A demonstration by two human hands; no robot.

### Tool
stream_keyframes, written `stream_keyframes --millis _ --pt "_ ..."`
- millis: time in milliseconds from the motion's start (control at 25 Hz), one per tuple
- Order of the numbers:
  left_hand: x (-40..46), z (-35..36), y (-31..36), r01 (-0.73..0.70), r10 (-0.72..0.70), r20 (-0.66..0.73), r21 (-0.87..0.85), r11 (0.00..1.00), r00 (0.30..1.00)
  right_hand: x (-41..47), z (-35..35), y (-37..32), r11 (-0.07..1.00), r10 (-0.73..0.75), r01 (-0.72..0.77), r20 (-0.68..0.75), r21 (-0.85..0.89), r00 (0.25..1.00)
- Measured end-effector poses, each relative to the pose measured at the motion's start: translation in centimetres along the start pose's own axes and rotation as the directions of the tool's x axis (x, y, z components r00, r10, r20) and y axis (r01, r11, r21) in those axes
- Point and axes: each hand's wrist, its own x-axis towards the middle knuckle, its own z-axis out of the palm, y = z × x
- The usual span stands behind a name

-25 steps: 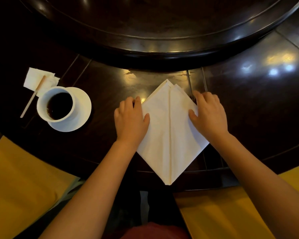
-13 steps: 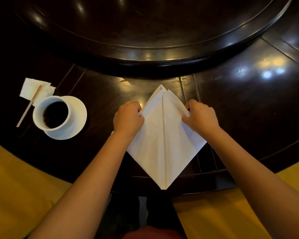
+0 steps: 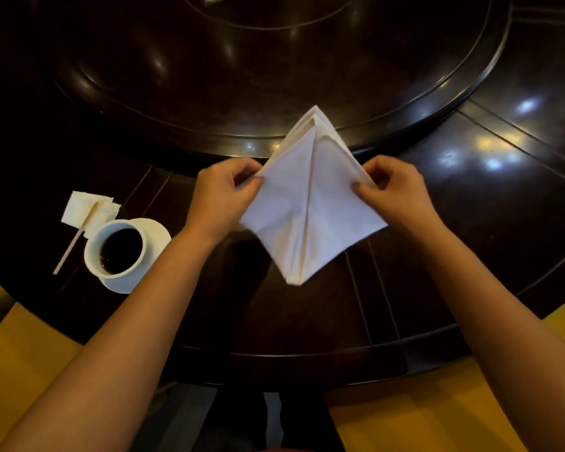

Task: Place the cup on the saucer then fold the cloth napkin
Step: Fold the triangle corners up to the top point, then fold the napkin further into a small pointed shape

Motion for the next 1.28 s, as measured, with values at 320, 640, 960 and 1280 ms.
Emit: stream_keyframes --millis 320,640,960,1280 --pt "-4.7 -3.2 0.0 -0.491 0.476 0.121 0.214 0.844 0.871 -6.3 -4.0 -0.5 0.826 -0.493 0.51 0.129 -0.242 0.86" --pt "-12.0 4.8 -4.5 -0.213 0.066 0.319 0.45 0.867 0.945 -12.2 7.4 4.5 0.83 -0.059 0.225 0.321 -0.51 0.945" --pt "-9.0 11.7 -7.7 -0.136 -0.101 0.275 0.723 0.678 0.956 -8.9 14.3 5.8 0.817 -0.05 0.195 0.27 -0.543 0.961" --pt "-9.1 10.1 -8.9 -0.001 -0.167 0.16 0.725 0.689 0.973 -7.3 8.4 10.6 0.69 0.22 -0.178 -0.031 -0.702 0.975"
